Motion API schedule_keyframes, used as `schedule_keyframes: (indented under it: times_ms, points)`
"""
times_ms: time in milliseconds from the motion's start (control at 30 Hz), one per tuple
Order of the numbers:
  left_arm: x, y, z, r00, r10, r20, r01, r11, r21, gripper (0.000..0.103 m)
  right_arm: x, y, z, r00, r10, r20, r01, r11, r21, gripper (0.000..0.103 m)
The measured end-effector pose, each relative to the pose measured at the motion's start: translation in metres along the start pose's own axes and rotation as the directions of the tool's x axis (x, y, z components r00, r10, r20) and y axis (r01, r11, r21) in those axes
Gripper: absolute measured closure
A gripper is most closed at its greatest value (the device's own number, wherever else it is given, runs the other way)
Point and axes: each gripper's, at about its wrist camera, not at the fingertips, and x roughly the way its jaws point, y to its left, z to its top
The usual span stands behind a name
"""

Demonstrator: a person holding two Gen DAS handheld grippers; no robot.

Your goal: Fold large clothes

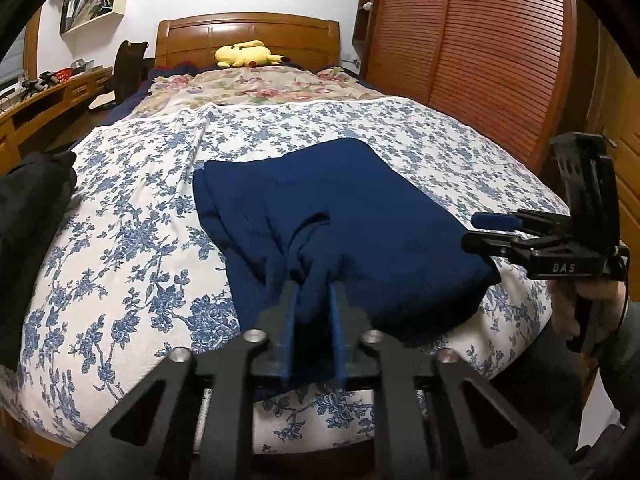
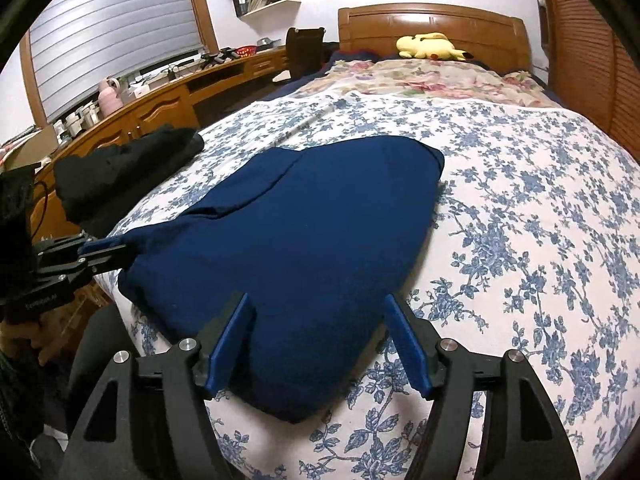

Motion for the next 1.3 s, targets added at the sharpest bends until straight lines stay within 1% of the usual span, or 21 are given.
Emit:
schedule_keyframes:
  times_ms: [100,200,267,333,533,567,633,667,700,800,1000,1100,1300]
  points:
    - [-0.008,-0.001,0.0,0.999,0.019,0.03,-0.019,1.0,0.015,0.094,0.0,0.002,0.001,1.0,-0.001,-0.003,0.001,1.0,-0.012,0.033]
    - [-0.016,0.011,0.0,0.998,0.033,0.05,-0.033,0.999,-0.01,0.095,-0.001,0.001,0.004,1.0,0.005,-0.002,-0.005,1.0,-0.023,0.033]
    - [-0.017,0.023,-0.002,0.998,0.05,0.044,-0.049,0.998,-0.034,0.095,-0.002,0.002,0.006,1.0,0.01,0.002,-0.01,0.999,-0.032,0.033]
    - [-0.014,0.028,-0.005,0.999,0.039,0.027,-0.038,0.998,-0.045,0.095,-0.001,0.003,0.007,1.0,0.017,0.0,-0.017,0.999,-0.04,0.033]
    - [-0.012,0.025,-0.008,0.999,0.038,0.004,-0.038,0.998,-0.041,0.095,0.011,0.001,0.009,1.0,0.024,-0.018,-0.025,0.998,-0.055,0.033]
    - [-0.012,0.024,-0.008,0.999,0.04,-0.001,-0.04,0.999,-0.036,0.095,0.013,0.0,0.012,0.999,0.027,-0.021,-0.028,0.998,-0.055,0.033]
    - [-0.015,0.022,-0.008,0.998,0.063,-0.006,-0.063,0.998,-0.022,0.089,0.016,-0.002,0.018,1.0,0.015,-0.02,-0.016,0.997,-0.07,0.033]
    - [-0.017,0.02,-0.008,0.996,0.084,-0.005,-0.084,0.996,-0.004,0.084,0.018,-0.004,0.022,1.0,0.002,-0.016,-0.003,0.997,-0.082,0.033]
    - [-0.018,0.02,-0.008,0.995,0.095,-0.005,-0.095,0.995,0.004,0.076,0.021,-0.005,0.026,1.0,-0.012,-0.012,0.011,0.996,-0.092,0.033]
    - [-0.021,0.023,-0.01,0.994,0.107,-0.018,-0.107,0.994,0.007,0.067,0.032,-0.014,0.04,0.999,-0.036,-0.007,0.035,0.993,-0.115,0.033]
    - [-0.013,0.033,-0.016,0.991,0.108,-0.08,-0.111,0.993,-0.035,0.065,0.07,-0.03,0.073,0.997,-0.076,0.011,0.077,0.985,-0.152,0.033]
    - [-0.006,0.033,-0.017,0.985,0.129,-0.111,-0.136,0.989,-0.053,0.065,0.094,-0.038,0.085,0.997,-0.075,0.01,0.076,0.986,-0.15,0.033]
    - [0.003,0.026,-0.016,0.97,0.187,-0.155,-0.198,0.978,-0.061,0.065,0.146,-0.058,0.099,0.997,-0.065,-0.03,0.06,0.989,-0.135,0.03]
